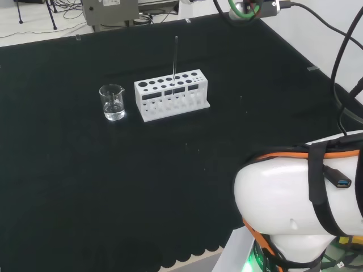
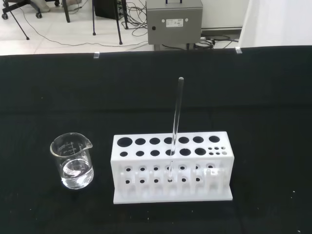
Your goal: Take the glass rod from the white test tube rack.
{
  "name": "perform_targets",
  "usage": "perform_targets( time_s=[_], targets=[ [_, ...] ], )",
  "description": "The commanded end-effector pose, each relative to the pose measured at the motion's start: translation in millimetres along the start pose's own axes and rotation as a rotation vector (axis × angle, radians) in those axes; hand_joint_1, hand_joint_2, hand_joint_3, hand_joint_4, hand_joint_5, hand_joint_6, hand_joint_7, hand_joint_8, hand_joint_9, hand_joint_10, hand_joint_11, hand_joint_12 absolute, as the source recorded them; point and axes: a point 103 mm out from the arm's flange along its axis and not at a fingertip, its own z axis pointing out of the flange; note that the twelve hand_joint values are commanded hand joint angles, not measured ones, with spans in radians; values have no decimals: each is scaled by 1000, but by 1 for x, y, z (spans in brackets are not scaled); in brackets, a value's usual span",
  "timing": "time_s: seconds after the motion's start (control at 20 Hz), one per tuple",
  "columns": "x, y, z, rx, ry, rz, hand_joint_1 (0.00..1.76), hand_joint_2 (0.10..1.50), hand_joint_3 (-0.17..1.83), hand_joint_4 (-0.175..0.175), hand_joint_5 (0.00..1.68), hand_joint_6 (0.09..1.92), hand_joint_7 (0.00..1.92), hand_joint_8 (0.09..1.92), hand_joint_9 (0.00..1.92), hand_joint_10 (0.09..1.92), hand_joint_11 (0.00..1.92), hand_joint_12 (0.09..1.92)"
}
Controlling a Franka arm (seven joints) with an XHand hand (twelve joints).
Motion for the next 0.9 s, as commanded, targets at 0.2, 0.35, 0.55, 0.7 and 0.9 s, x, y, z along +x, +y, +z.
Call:
perform_targets(
  time_s=[0.2,0.35,0.55,0.7,0.9],
  targets=[
    [-6,17,18,37,-12,17,477,985,200,-119,0,87,30,234,32,641,0,1060],
    [-16,31,27,45,4,24,477,989,200,-120,4,87,3,401,44,779,0,1203],
    [-27,55,41,67,22,31,477,992,206,-121,30,87,0,485,77,803,0,1257],
    [-29,73,55,91,25,29,478,993,210,-120,54,87,0,521,91,804,0,1276],
    [-30,97,75,109,19,19,482,991,214,-117,71,87,0,562,111,807,0,1289]
  ],
)
